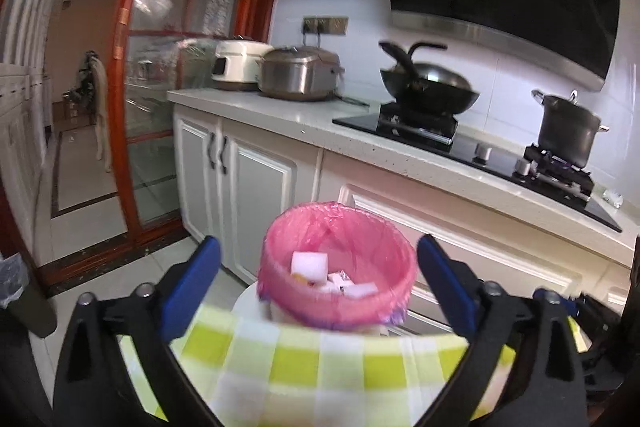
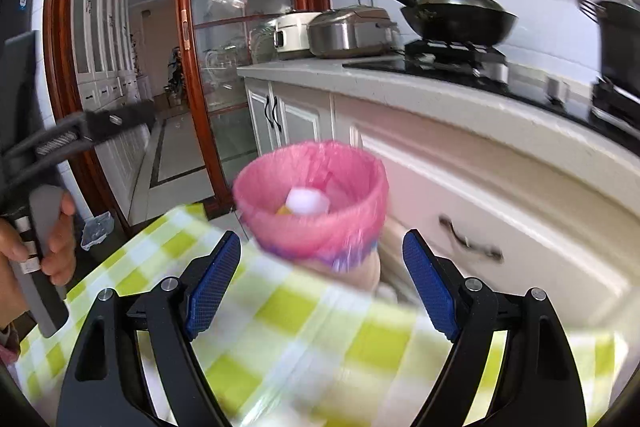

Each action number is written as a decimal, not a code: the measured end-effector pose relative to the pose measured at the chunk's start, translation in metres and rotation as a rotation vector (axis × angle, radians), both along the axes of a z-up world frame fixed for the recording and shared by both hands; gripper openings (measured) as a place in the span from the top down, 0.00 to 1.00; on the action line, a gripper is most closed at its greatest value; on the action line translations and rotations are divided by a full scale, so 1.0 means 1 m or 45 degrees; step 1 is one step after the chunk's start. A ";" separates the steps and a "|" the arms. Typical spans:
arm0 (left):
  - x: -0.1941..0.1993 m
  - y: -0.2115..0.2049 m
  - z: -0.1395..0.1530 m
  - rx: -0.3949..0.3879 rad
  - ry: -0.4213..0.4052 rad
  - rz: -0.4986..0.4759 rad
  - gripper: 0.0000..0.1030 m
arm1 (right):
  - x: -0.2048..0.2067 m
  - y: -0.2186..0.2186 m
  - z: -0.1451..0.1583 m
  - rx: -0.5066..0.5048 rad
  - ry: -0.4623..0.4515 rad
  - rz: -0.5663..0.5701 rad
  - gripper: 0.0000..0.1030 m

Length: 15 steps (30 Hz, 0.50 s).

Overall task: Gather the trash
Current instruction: 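Move both tools back over the table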

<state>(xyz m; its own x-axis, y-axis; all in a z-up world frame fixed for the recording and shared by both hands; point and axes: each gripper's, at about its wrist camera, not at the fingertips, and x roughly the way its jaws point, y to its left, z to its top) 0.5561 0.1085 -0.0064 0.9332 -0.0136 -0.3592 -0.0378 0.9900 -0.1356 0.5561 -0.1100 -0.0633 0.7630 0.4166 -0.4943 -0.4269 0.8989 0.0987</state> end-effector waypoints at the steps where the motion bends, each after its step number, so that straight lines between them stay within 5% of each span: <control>1: -0.018 -0.001 0.000 0.001 -0.013 0.010 0.05 | -0.017 -0.001 -0.003 -0.003 -0.001 -0.009 0.23; 8: -0.129 -0.007 -0.023 0.011 -0.012 0.086 0.05 | -0.107 -0.004 -0.028 -0.020 0.026 -0.069 0.23; 15: -0.199 -0.007 -0.054 0.028 0.037 0.116 0.05 | -0.162 -0.004 -0.059 -0.020 0.111 -0.113 0.22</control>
